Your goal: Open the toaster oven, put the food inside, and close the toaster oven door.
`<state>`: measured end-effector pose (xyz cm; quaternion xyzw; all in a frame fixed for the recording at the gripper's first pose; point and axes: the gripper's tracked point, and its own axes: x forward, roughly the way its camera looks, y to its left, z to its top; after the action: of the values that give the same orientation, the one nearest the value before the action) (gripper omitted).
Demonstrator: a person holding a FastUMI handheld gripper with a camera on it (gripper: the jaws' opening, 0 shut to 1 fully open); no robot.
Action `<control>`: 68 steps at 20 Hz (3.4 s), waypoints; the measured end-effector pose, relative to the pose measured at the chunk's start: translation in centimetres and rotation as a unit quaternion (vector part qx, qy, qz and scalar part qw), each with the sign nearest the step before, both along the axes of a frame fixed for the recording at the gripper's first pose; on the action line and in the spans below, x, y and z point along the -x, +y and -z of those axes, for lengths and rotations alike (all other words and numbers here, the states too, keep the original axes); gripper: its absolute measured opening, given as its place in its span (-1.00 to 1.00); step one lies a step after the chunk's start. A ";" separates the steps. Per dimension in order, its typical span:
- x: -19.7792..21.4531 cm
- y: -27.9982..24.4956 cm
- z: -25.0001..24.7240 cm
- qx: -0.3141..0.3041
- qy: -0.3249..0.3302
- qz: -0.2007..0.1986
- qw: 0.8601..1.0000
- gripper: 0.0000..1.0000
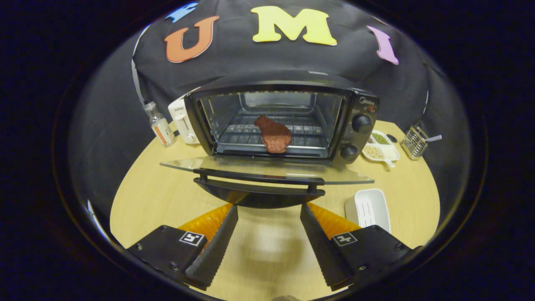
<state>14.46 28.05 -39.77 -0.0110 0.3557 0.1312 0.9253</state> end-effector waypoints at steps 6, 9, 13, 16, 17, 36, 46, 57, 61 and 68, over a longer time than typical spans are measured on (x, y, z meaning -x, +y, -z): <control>-3.2 1.7 -3.1 0.007 -0.023 -0.012 1.000 0.92; -4.6 2.1 -4.9 -0.007 -0.040 -0.009 0.999 0.93; -5.3 1.6 -6.0 -0.010 -0.050 -0.006 0.999 0.93; -4.9 0.9 -5.8 -0.019 -0.041 0.003 0.999 0.92; -4.8 0.4 -5.8 -0.020 -0.040 0.007 0.999 0.93; 2.0 -22.7 -7.9 0.001 -0.066 0.096 0.993 0.93; 4.6 -38.9 -23.6 -0.025 -0.224 0.095 0.970 0.94; 11.0 -36.6 -35.0 -0.047 -0.375 0.017 0.926 0.96; 11.8 -35.3 -35.0 -0.074 -0.364 0.023 0.928 0.98; 11.1 -35.4 -34.7 -0.085 -0.349 0.056 0.932 0.99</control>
<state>3.38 -7.34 -5.10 0.0422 -0.0024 0.0970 0.9944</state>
